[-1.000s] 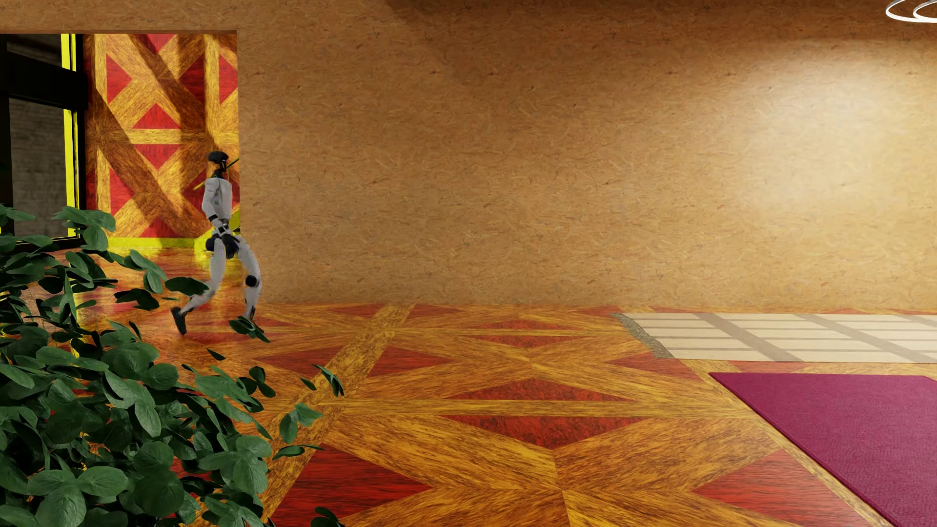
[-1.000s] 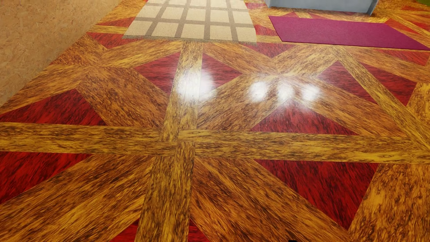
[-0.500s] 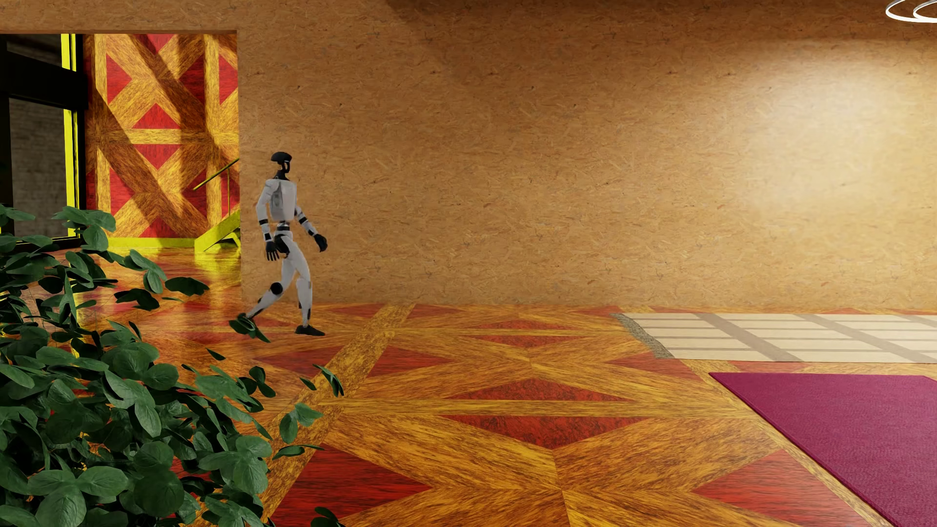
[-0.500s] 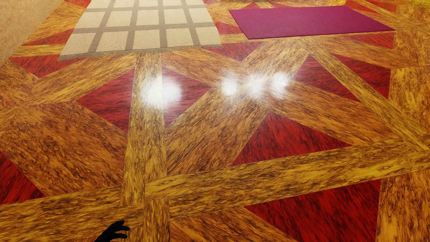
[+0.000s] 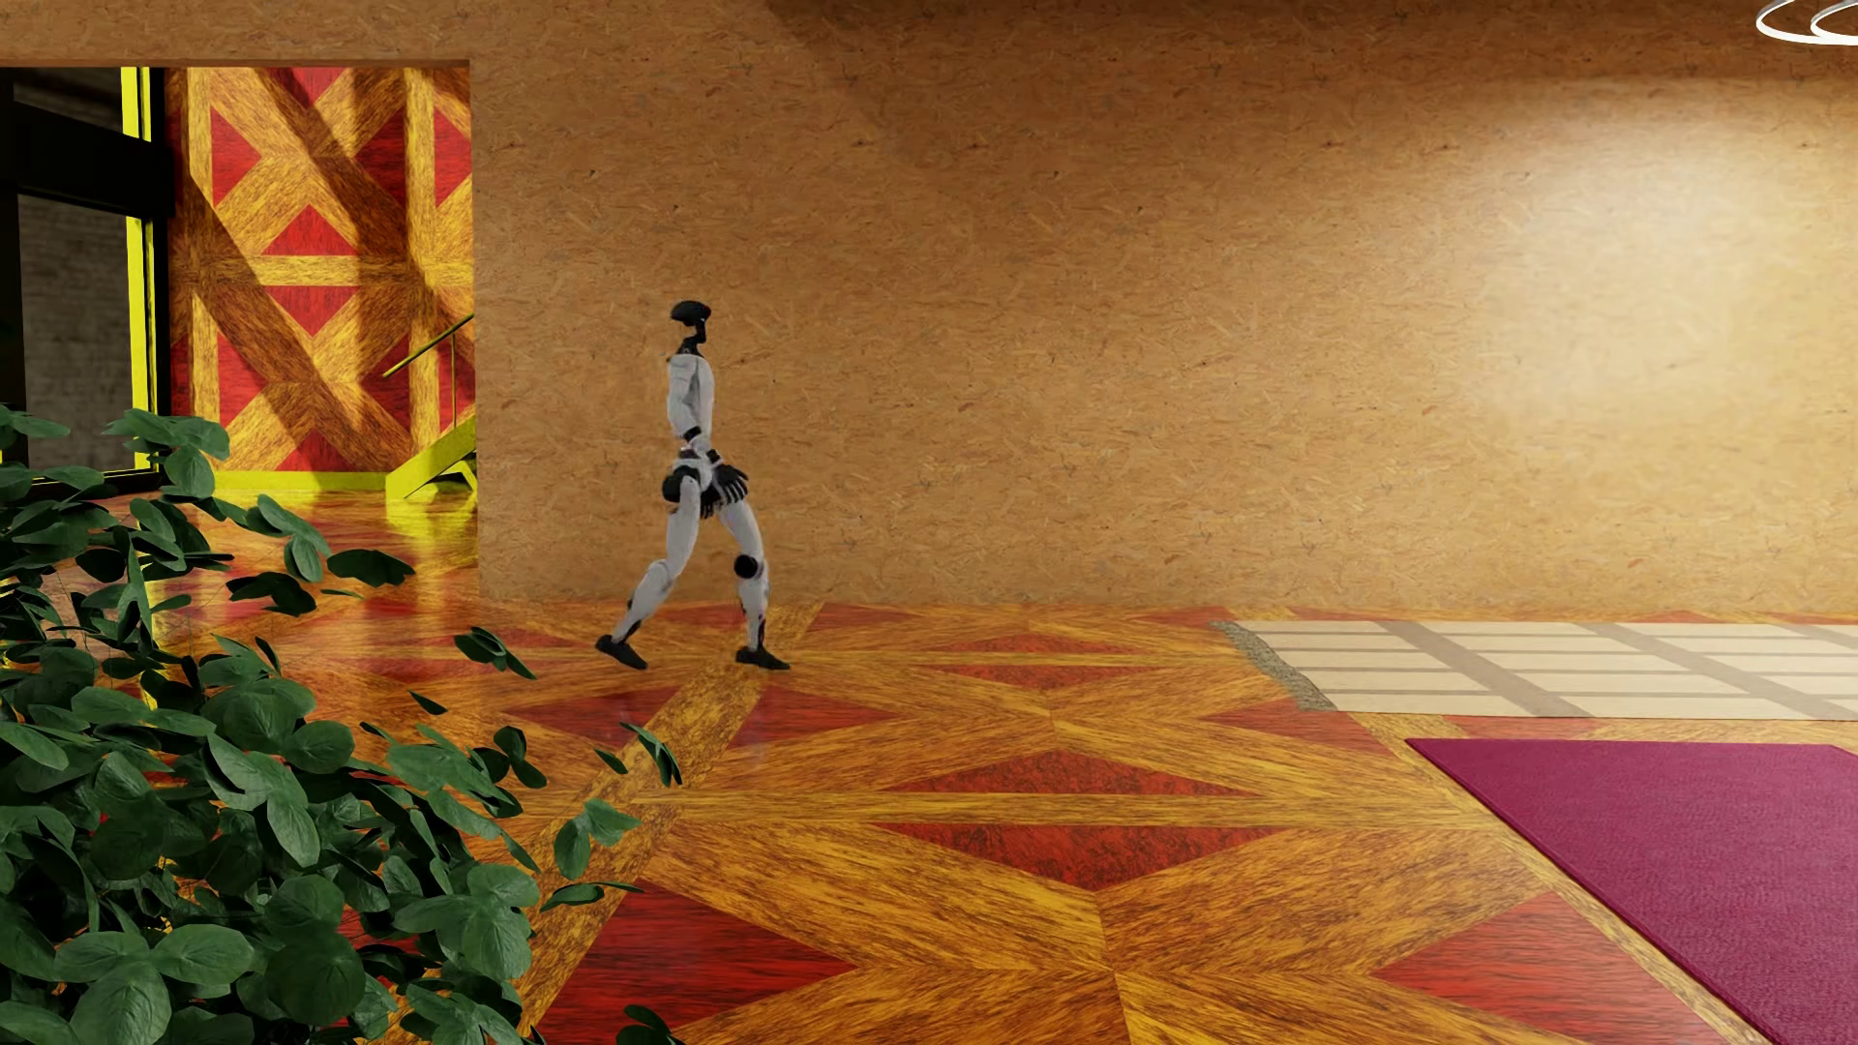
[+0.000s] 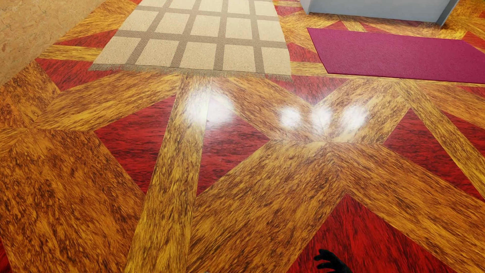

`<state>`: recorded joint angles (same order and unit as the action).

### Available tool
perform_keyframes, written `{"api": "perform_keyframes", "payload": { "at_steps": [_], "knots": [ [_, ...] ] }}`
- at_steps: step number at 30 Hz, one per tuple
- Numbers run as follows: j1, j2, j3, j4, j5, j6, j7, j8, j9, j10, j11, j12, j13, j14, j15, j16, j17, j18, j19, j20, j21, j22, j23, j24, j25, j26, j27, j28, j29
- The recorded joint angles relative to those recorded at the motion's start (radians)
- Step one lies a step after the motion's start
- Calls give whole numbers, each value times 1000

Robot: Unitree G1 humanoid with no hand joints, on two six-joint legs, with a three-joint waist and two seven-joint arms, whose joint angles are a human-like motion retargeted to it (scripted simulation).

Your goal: Advance

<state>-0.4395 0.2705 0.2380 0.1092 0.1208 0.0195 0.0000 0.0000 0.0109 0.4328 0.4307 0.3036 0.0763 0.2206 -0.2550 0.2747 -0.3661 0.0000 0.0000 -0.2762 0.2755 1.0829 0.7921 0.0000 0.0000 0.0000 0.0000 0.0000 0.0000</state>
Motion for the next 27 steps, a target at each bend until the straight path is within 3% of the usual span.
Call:
{"api": "perform_keyframes", "payload": {
  "at_steps": [1, 3, 4, 5, 8, 10, 13, 14, 15, 16, 17, 18, 19, 20, 21, 22, 23, 25, 27],
  "knots": [
    [-33, 26, 13, -15, -21, -7, 0, 0, 5, 106, 14, 7, -7, -159, 64, -2, 5, 0, 0, -9, -26, 18, -20, 0, 0, 0, 0, 0, 0],
    [-47, -2, 30, -45, -46, -18, 0, 0, -14, 240, 193, 27, 21, -106, 346, -13, 37, 0, 0, -38, -47, 65, -15, 0, 0, 0, 0, 0, 0],
    [-8, -56, 12, -87, -64, -28, 0, 0, -16, 277, 329, 37, 53, -171, 500, -18, 50, 0, 0, -21, -41, 73, -11, 0, 0, 0, 0, 0, 0],
    [38, -160, -7, -111, -61, -28, 0, 0, -13, 282, 524, 31, 62, -228, 556, -17, 58, 0, 0, -28, -25, 63, -6, 0, 0, 0, 0, 0, 0],
    [260, -439, -131, -146, -45, 1, 0, 0, 3, 207, 856, -27, 116, -302, 502, -7, 66, 0, 0, -45, 33, 16, 42, 0, 0, 0, 0, 0, 0],
    [418, -571, -244, -131, -32, 36, 0, 0, 20, 134, 753, -77, 155, -327, 530, 9, 58, 0, 0, -41, 53, -45, 91, 0, 0, 0, 0, 0, 0],
    [590, -676, -361, -112, -39, 45, 0, 0, 42, 81, 304, -161, 222, -408, 698, 64, 52, 0, 0, -9, 61, -171, 144, 0, 0, 0, 0, 0, 0],
    [609, -689, -392, -110, -38, 44, 0, 0, 37, 88, 139, -195, 230, -447, 647, 79, 55, 0, 0, 11, 87, -192, 172, 0, 0, 0, 0, 0, 0],
    [652, -680, -409, -112, -34, 40, 0, 0, 32, 83, 28, -216, 251, -484, 366, 87, 60, 0, 0, 44, 98, -211, 197, 0, 0, 0, 0, 0, 0],
    [669, -676, -440, -98, -36, 46, 0, 0, 22, 95, -134, -245, 256, -491, 198, 90, 60, 0, 0, 55, 148, -207, 234, 0, 0, 0, 0, 0, 0],
    [703, -684, -452, -83, -30, 49, 0, 0, 25, 116, 7, -257, 276, -465, 148, 90, 65, 0, 0, 75, 152, -209, 257, 0, 0, 0, 0, 0, 0],
    [717, -717, -454, -66, -6, 58, 0, 0, 23, 155, 4, -261, 291, -410, 230, 87, 74, 0, 0, 89, 158, -204, 269, 0, 0, 0, 0, 0, 0],
    [729, -718, -470, -45, 11, 61, 0, 0, 13, 198, 30, -244, 305, -312, 393, 82, 82, 0, 0, 108, 173, -200, 284, 0, 0, 0, 0, 0, 0],
    [724, -731, -463, -22, 38, 73, 0, 0, 0, 270, 82, -221, 317, -141, 501, 67, 90, 0, 0, 122, 167, -178, 298, 0, 0, 0, 0, 0, 0],
    [673, -715, -454, 5, 64, 81, 0, 0, -11, 393, 135, -187, 335, 66, 524, 54, 94, 0, 0, 128, 129, -156, 287, 0, 0, 0, 0, 0, 0],
    [580, -679, -458, 22, 86, 83, 0, 0, -5, 538, 162, -168, 330, 192, 513, 43, 96, 0, 0, 118, 102, -136, 268, 0, 0, 0, 0, 0, 0],
    [467, -639, -441, 30, 121, 81, 0, 0, -1, 712, 183, -159, 321, 134, 493, 40, 94, 0, 0, 87, 92, -113, 239, 0, 0, 0, 0, 0, 0],
    [302, -486, -361, 12, 127, 59, 0, 0, 22, 910, 160, -162, 260, -264, 390, 22, 89, 0, 0, 35, 100, -53, 234, 0, 0, 0, 0, 0, 0],
    [151, -327, -237, 5, 101, 38, 0, 0, 27, 880, 85, -140, 204, -339, 254, 6, 65, 0, 0, 14, 81, -35, 185, 0, 0, 0, 0, 0, 0]
  ]
}}
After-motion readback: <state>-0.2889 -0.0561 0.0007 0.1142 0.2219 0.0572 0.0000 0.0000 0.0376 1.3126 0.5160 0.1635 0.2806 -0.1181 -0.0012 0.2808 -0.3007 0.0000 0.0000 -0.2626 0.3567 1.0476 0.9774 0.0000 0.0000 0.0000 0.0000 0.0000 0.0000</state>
